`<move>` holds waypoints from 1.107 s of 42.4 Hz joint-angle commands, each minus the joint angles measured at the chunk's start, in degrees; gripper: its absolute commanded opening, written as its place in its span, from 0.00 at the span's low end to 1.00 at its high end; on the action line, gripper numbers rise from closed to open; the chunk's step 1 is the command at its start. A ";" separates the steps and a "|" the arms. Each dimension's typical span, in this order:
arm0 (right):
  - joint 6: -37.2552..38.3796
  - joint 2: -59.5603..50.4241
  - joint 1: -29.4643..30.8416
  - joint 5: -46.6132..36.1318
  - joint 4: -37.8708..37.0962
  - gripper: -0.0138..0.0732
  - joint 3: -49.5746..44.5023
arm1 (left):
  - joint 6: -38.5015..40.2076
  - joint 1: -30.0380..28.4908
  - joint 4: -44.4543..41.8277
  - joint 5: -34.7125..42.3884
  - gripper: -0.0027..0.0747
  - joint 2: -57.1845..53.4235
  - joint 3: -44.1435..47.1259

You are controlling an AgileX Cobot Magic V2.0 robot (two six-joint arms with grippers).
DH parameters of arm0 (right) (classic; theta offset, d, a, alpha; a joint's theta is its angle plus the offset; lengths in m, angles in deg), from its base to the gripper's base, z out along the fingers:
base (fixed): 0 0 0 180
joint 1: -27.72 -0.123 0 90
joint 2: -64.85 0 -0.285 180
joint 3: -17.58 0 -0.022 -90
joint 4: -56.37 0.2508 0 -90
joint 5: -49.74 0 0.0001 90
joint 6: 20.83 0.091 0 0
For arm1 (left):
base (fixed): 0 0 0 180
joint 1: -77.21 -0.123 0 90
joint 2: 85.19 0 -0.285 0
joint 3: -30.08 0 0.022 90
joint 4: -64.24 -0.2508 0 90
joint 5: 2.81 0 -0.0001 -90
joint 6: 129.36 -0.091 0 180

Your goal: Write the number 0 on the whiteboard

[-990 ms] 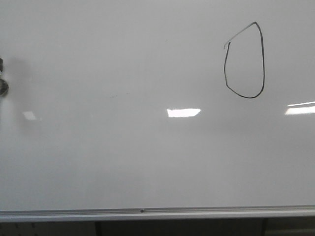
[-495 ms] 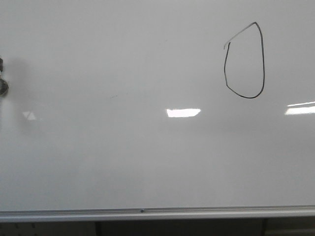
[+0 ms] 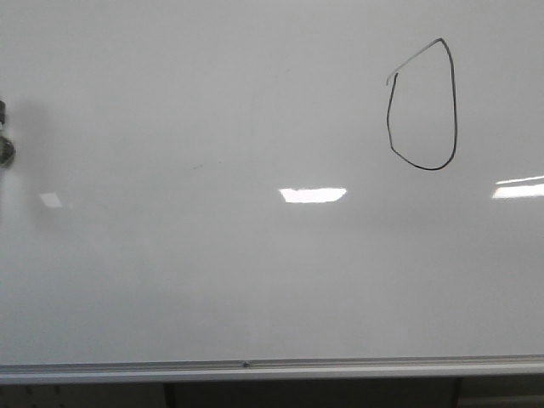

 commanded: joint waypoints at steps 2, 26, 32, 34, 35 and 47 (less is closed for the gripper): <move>-0.32 0.47 -0.04 -2.91 1.34 0.08 1.49 | -0.12 -0.11 4.77 3.20 0.01 -1.78 -1.53; -0.32 0.47 -0.04 -2.91 1.34 0.08 1.49 | -0.12 -0.11 3.47 4.69 0.01 -1.96 -1.53; -0.32 0.47 -0.04 -2.83 1.34 0.08 1.49 | 3.82 -0.21 0.63 9.73 0.01 -2.76 0.70; -0.32 0.47 -0.04 -2.83 1.34 0.08 1.49 | 8.94 -0.21 -4.56 10.66 0.01 -3.56 1.18; -0.32 0.47 -0.04 -2.83 1.34 0.08 1.49 | 13.12 -0.06 -8.40 11.15 0.01 -4.17 1.48; -0.32 0.47 -0.04 -2.83 1.34 0.08 1.49 | 46.74 6.18 -43.13 26.44 0.01 -12.04 10.93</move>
